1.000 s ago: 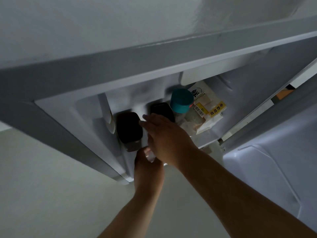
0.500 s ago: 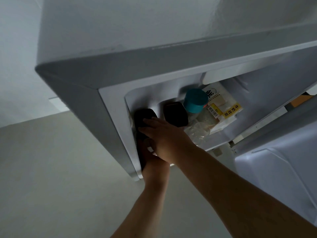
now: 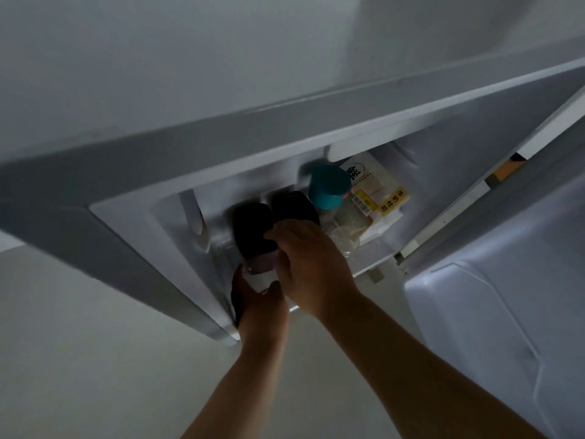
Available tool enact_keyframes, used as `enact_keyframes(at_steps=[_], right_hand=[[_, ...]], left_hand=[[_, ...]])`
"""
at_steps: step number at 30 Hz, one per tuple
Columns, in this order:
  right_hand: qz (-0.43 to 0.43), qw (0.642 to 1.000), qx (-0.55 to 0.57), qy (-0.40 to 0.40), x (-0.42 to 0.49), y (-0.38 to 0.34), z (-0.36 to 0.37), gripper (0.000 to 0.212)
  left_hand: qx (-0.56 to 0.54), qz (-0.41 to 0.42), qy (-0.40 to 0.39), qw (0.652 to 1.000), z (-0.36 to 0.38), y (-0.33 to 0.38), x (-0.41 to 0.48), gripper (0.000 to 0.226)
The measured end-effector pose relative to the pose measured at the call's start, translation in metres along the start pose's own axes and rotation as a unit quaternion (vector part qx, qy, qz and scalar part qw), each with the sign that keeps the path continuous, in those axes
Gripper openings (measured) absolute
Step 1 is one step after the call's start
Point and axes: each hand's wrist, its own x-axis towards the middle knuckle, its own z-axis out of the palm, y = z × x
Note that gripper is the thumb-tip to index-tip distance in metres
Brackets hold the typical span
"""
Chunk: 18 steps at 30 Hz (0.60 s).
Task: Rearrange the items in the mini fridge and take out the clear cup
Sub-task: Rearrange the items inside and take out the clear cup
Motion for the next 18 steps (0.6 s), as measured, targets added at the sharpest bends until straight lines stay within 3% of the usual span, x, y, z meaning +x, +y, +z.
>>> enact_keyframes(at_steps=[3, 5, 7, 9, 12, 18], right_hand=[[0.211, 0.951, 0.097, 0.203, -0.043, 0.025, -0.012, 0.007], [0.395, 0.875, 0.170, 0.223, -0.059, 0.048, -0.018, 0.009], [0.509, 0.816, 0.219, 0.168, -0.061, 0.072, -0.019, 0.028], [0.536, 0.789, 0.282, 0.100, -0.054, 0.091, -0.019, 0.043], [0.537, 0.766, 0.351, 0.035, -0.043, 0.103, -0.012, 0.050], [0.546, 0.754, 0.365, 0.018, -0.032, 0.114, -0.002, 0.054]], left_hand=[[0.035, -0.060, -0.059, 0.996, 0.010, -0.004, -0.004, 0.022], [0.009, -0.074, -0.138, 0.988, 0.019, -0.001, -0.004, 0.014], [-0.071, -0.116, -0.192, 0.972, 0.029, 0.014, -0.001, 0.034], [-0.123, -0.153, -0.226, 0.954, 0.042, 0.025, 0.003, 0.049], [-0.107, -0.166, -0.237, 0.951, 0.060, 0.031, 0.010, 0.058], [-0.075, -0.138, -0.257, 0.954, 0.076, 0.034, 0.021, 0.048]])
